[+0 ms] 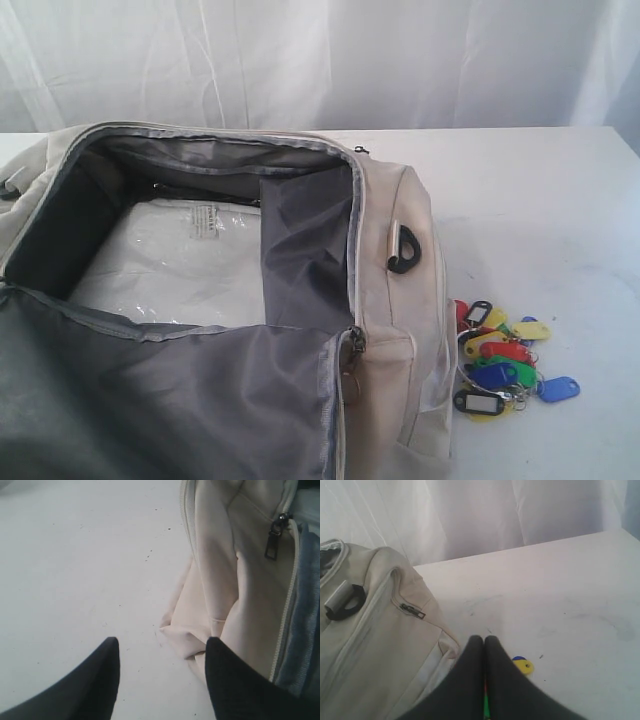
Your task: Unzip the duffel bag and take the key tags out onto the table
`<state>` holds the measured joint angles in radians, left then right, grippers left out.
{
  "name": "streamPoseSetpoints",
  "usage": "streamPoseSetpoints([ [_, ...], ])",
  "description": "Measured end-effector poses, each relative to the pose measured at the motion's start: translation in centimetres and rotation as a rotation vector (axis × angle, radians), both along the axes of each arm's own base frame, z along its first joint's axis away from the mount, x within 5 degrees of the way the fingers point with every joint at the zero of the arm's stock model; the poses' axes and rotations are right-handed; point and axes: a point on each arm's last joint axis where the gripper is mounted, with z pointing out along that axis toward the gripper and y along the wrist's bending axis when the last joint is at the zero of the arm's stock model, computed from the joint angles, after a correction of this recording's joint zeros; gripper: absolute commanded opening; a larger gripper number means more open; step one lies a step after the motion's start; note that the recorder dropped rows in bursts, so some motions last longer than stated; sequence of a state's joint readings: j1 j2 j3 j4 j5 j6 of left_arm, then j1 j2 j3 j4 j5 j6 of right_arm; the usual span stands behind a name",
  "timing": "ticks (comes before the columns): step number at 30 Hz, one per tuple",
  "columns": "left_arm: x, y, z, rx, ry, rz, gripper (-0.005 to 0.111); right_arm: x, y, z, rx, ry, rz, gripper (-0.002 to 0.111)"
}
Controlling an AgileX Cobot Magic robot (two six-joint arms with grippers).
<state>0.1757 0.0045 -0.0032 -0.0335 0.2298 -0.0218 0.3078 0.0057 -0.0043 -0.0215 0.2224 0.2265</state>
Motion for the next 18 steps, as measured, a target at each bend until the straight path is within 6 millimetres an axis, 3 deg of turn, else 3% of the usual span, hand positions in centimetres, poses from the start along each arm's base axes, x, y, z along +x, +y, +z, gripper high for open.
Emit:
streamPoseSetpoints([
  [18, 0.0, 0.0, 0.0, 0.0, 0.0, 0.0, 0.056, -0.1, -0.3, -1.1, -0.143, 0.082, -0.015, 0.0],
])
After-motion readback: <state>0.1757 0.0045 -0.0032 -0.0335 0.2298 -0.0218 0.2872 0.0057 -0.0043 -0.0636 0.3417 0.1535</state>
